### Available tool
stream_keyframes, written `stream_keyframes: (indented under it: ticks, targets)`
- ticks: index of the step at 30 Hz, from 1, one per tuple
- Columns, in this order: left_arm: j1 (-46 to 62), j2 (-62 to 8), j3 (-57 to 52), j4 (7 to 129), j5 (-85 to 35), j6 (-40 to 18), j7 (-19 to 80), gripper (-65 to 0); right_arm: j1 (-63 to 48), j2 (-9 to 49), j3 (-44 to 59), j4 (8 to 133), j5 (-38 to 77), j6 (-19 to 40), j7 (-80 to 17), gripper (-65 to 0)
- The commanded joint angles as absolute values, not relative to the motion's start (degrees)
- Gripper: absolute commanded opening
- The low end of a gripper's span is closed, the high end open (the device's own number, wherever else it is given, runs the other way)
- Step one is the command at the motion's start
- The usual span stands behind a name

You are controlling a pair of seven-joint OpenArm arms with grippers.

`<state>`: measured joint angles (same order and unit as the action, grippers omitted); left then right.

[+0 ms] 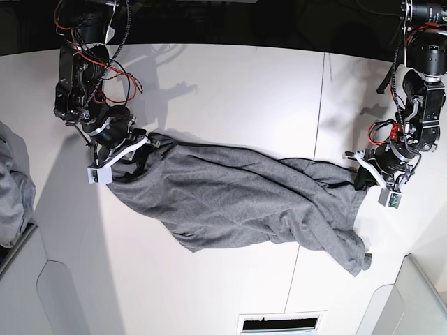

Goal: Layout the t-shirt on the table in an organized manner, then fold the t-shirt properly
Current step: 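Lift and stretch the shirt between the grippers, then lay it down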

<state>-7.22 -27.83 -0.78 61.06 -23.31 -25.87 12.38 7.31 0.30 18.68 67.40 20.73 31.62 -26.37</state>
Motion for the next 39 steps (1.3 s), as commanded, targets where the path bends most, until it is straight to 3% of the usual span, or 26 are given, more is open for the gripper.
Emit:
stream_keyframes:
  ticks: [1,7,10,11,12,23,24,25,27,28,34,39]
  targets:
    - [-9.21,-29.82,-1.21,61.82,-24.73,-24.86,10.63,-65.0,8.67,0.95,18.74,70.89,22.09,32.58,-25.93,-65.0]
    - [-10.46,-33.36,-1.21,61.93,-28.05,-24.62,10.70,-65.0,8.69,3.09,18.79,85.36,23.46,32.51,-35.44,-65.0]
    - [-10.13,-32.95,-1.21,61.84,-28.03,-24.60,11.11,-36.4,8.71,4.25,18.79,87.42,25.78,32.34,-36.51,-65.0]
    - [-10.13,-32.51,-1.21,61.80,-28.03,-24.62,11.14,-30.8,8.73,4.32,18.79,87.44,26.04,32.34,-36.47,-65.0]
    - [-10.11,-32.08,-1.19,61.73,-28.01,-24.62,11.22,-29.5,8.69,4.25,18.79,87.44,26.04,32.34,-36.49,-65.0]
    - [-10.15,-24.71,-1.19,52.21,-20.25,-24.60,8.62,-30.2,4.99,4.10,18.79,87.42,26.15,32.34,-36.49,-65.0]
    - [-10.13,-24.56,-1.19,52.03,-20.25,-24.60,8.56,-33.3,4.89,4.10,18.79,87.44,26.20,32.36,-36.49,-65.0]
    - [-10.13,-24.56,-1.19,52.03,-20.29,-24.60,8.58,-40.3,4.89,4.10,18.79,87.44,26.17,32.36,-36.49,-65.0]
    - [-10.15,-24.75,-1.19,52.07,-20.29,-24.62,8.58,-60.9,4.91,4.10,18.79,87.44,26.17,32.34,-36.32,-65.0]
    - [-10.15,-25.08,-1.19,52.21,-20.29,-24.67,8.60,-65.0,4.93,4.12,18.79,87.44,26.20,32.34,-35.99,-65.0]
    - [-8.40,-32.42,-1.21,60.77,-26.72,-28.69,9.80,-65.0,5.52,5.58,19.00,89.43,31.79,32.36,-36.12,-65.0]
    - [-4.80,-38.94,-3.64,76.01,-31.83,-28.75,18.22,-65.0,5.56,8.56,21.19,95.44,32.21,32.36,-36.51,-65.0]
